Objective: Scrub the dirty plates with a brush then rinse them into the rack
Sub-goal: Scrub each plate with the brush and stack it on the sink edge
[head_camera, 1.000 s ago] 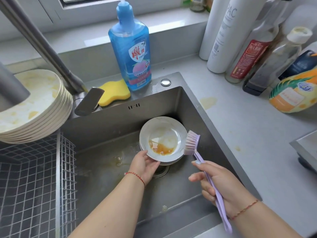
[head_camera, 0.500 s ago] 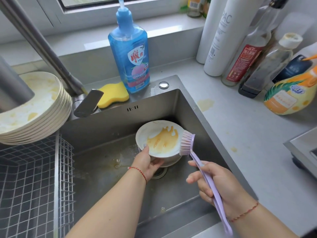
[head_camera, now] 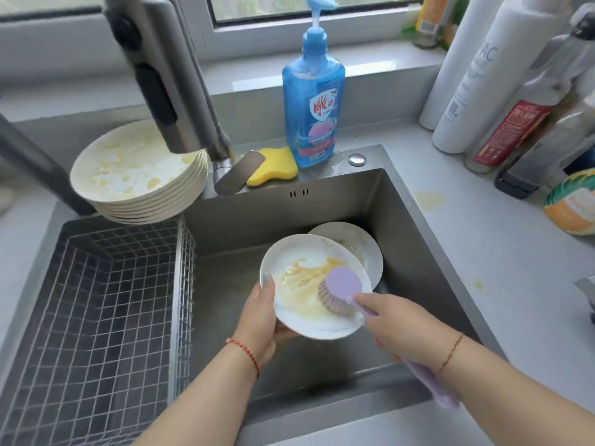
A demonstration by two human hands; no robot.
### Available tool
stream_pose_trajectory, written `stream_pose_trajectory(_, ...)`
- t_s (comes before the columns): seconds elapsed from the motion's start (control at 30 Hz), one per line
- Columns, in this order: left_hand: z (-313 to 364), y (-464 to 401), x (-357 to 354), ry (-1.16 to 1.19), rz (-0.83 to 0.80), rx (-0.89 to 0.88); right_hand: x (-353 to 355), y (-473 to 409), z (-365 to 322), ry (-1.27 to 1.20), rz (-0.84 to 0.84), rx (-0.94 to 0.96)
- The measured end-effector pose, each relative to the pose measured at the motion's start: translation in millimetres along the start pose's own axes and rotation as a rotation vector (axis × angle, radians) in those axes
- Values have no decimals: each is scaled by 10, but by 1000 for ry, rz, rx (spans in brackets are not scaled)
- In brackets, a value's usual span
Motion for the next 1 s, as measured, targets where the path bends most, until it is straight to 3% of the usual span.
stream_pose_trajectory(0.1, 32, 84, 181, 30, 14, -42, -178, 212, -231, 192, -110, 88)
stream_pose_trajectory(0.2, 45, 167, 285, 13, 27, -87, -417, 354, -559, 175, -215, 137)
stream_pose_trajectory(0.3, 48, 282, 326, -53, 49, -146, -481, 207, -901, 131, -132, 182)
stream_pose_trajectory(0.43, 112, 426, 418, -81, 90, -217, -212, -136, -885, 434, 37, 143)
stream_pose_trajectory(0.5, 198, 467, 533, -73, 120, -279, -160, -94, -750, 536, 4, 137)
stream_pose_trajectory(0.57, 246, 465, 640, -83, 142, -313, -265, 61, -627, 599, -138, 122)
stream_pose_trajectory(0.63, 258, 456, 724, -76, 154, -320, -443, 274, -647, 570, -263, 131)
stream_pose_trajectory(0.73, 270, 464, 728, -76, 138, -333, -668, 480, -920, 298, -337, 169)
stream_pose_trajectory(0.83, 245, 502, 673, -42, 83, -312, -634, 322, -1254, 216, -224, 209)
stream_pose_trajectory(1.0, 302, 534, 678, -44, 45, -328, -209, -4, -1119, 659, -34, 102)
Point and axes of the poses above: each hand's wrist, its own y-axis away from the middle knuckle, its own x-axis out of the back of the hand, z = x × y, the point moved 10 cm from there along -y, towards the middle knuckle, and after that the axes turned 3 degrees about x, right-handed, at the moved point
